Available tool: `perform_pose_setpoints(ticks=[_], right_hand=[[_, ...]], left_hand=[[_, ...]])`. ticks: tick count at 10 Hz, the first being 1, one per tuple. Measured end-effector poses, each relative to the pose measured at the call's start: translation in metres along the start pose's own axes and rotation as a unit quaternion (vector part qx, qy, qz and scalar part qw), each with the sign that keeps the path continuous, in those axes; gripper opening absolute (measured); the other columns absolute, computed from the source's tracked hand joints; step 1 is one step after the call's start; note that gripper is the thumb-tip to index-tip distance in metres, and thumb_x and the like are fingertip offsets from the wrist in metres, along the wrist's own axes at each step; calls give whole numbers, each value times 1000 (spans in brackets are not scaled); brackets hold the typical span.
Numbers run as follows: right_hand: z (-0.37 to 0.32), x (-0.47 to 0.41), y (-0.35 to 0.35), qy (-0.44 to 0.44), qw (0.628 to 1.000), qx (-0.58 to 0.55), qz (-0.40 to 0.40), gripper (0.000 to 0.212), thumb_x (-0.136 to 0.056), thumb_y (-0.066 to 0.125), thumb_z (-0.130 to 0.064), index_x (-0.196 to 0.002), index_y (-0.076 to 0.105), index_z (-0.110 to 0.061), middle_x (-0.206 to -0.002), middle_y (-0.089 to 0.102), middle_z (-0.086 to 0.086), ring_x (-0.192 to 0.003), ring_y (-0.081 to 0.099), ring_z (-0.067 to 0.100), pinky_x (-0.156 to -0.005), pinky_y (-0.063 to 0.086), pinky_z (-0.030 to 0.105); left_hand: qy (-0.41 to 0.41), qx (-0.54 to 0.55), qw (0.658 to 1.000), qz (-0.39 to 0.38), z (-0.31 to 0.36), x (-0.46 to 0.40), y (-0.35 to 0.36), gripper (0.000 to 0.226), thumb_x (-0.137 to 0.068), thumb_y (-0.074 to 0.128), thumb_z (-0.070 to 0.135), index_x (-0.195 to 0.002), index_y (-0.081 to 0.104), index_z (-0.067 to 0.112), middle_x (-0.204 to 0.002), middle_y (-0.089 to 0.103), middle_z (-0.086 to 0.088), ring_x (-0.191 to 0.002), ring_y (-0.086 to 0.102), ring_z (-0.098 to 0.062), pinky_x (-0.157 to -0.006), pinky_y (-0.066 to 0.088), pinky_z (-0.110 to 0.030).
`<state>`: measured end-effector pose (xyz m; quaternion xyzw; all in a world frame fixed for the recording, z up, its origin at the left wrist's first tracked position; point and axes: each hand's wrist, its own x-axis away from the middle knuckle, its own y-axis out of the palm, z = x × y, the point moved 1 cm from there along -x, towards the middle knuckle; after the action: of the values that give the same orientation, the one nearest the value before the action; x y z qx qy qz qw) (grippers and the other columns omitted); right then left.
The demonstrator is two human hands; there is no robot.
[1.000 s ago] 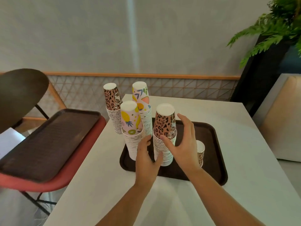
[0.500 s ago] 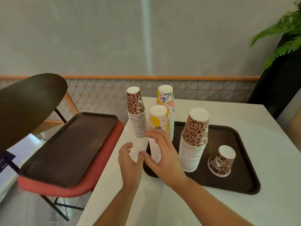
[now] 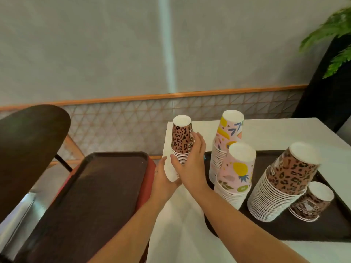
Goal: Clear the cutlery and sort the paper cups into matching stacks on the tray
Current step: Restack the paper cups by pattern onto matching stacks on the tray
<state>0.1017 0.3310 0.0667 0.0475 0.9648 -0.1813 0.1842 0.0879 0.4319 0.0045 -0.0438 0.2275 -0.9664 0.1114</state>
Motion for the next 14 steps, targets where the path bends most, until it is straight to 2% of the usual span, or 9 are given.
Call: perform_pose_setpoints(ticks=[2,3,4,6,8,9,11,12,14], right_hand=[[17,-28,24,67,997,2,47,97,-70,77,-18,-146,17,-17,-146,29,4,-136,30,18,-108,33,31],[25,-39,30,83,995,10,46,94,-67,78,-19,-144,23,-20,-141,36,2,-131,36,16,-105,37,30],[32,-41,33,104,994,35,24,83,-68,80,-24,-136,33,-16,-132,38,1,-118,42,9,-93,40,19],[34,-36,31,144,990,-4,14,81,-66,81,-24,-132,34,-19,-117,49,-10,-102,45,-1,-68,35,-7],[24,-15,25,158,987,-19,-12,69,-65,82,-25,-117,37,-33,-105,49,-19,-89,48,-11,-68,36,-7],[16,7,17,163,986,-30,-31,71,-64,82,-26,-119,38,-33,-109,51,-18,-93,46,-17,-70,37,-6],[-14,50,-5,146,986,-41,-68,75,-65,82,-28,-121,35,-40,-116,52,-22,-105,48,-14,-75,37,-5],[-28,70,-22,141,986,-41,-77,73,-64,82,-29,-120,36,-41,-113,57,-21,-103,52,-13,-77,41,-2],[-40,102,-63,130,985,-56,-101,78,-57,81,-39,-121,35,-44,-117,55,-22,-109,51,-9,-88,45,10]], left_hand=[[-3,59,996,-74,-10,-46,7,96,-71,80,18,-146,20,20,-147,36,3,-133,38,-15,-99,30,-18],[8,89,991,-98,-10,-60,12,70,-75,75,7,-128,33,25,-126,47,14,-116,45,-6,-87,36,-4],[6,129,986,-108,-17,-70,21,70,-70,77,3,-124,39,22,-120,54,5,-114,54,-15,-95,48,-27],[-38,105,987,-117,-28,-63,28,70,-76,71,-6,-135,40,16,-103,54,19,-92,57,-1,-83,51,-26],[-64,53,991,-102,-47,-41,23,81,-62,83,-1,-126,43,29,-103,59,14,-91,59,-2,-84,51,-29],[-59,165,973,-148,-26,-12,8,33,-88,55,21,-120,56,17,-101,72,-4,-99,58,-23,-81,47,-43],[-62,100,985,-125,-37,37,-2,65,-67,74,-14,-119,51,18,-105,62,4,-83,63,-2,-60,51,-14],[-68,61,988,-123,-31,67,-8,99,-50,90,4,-133,40,20,-109,53,14,-88,56,2,-68,41,-7],[-29,78,984,-159,-11,119,-10,78,-51,90,12,-110,46,37,-101,63,14,-93,63,-4,-79,51,-18]])
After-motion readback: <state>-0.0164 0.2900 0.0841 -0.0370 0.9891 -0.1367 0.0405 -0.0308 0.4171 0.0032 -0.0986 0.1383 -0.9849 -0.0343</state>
